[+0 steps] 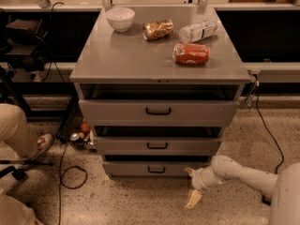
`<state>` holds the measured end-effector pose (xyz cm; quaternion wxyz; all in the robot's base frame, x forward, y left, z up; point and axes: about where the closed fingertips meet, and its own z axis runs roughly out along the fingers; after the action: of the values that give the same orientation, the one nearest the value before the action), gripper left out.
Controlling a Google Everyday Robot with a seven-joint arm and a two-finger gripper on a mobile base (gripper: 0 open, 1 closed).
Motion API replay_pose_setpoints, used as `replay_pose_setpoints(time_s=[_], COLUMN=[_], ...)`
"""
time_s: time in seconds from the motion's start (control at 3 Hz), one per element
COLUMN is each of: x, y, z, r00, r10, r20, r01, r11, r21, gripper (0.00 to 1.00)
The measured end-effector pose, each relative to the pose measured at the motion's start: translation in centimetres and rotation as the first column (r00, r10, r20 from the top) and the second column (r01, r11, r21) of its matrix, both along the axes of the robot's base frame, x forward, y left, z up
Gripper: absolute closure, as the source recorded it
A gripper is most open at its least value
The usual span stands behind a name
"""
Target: Open bottom drawer
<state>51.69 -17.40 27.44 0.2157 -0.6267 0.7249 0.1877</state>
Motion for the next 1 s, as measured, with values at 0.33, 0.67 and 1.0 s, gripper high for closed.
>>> replay_pose_setpoints(time_s=[0.33, 0.67, 1.0], x=[1.7, 3.6, 5.0], y=[-0.6, -0.9, -0.5], z=[-2.0, -3.7, -5.4], r00=[0.9958, 0.982, 0.9661], r10=[0.063, 0.126, 0.174], r20=[0.066, 0.141, 0.191], r01=[-0.064, -0.129, -0.174], r11=[0.998, 0.991, 0.985], r21=[0.012, 0.018, -0.014], gripper=[0.0, 0.0, 0.0])
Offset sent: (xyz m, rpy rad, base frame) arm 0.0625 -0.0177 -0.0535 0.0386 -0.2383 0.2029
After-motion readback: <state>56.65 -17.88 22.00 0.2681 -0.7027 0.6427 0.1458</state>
